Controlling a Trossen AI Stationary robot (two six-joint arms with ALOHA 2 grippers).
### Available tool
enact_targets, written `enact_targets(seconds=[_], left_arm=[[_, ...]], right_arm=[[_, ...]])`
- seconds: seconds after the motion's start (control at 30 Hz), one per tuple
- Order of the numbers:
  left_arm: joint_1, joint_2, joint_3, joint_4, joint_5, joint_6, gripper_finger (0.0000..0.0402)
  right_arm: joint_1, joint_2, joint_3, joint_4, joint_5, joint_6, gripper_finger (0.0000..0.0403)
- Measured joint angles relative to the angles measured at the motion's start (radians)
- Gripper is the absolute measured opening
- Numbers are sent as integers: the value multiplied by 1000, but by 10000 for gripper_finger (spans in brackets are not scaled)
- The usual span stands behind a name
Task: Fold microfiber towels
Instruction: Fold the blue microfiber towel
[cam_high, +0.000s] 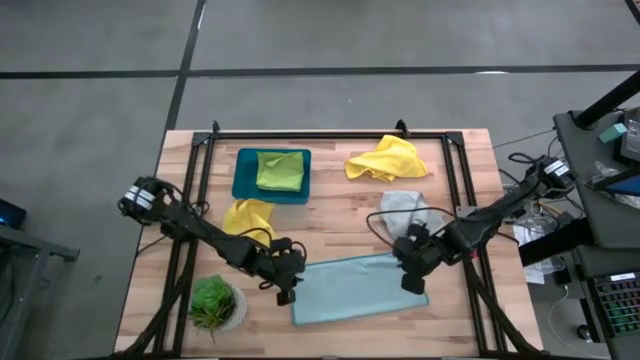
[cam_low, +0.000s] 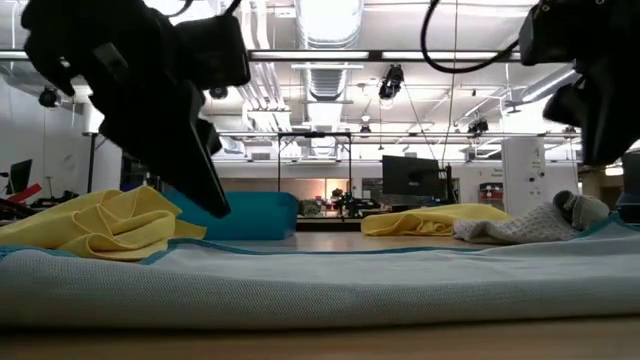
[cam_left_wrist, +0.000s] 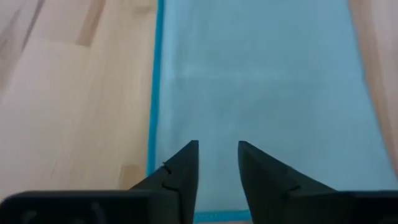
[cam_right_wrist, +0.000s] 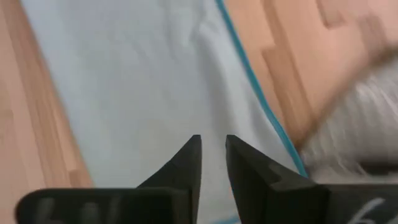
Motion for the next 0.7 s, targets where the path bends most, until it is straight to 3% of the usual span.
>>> enact_targets(seconds=[0.33,0.47,0.7], left_arm=[[-3,111,16,47,3,-1,23],[3,113,15,34,2,-1,8],[39,97,16,-104,-1,-26,0]], right_arm=[[-40,244,0,260,28,-152,10],[-70,329,3,274,141,-126,9],[-130,331,23,276,185,-141,8]])
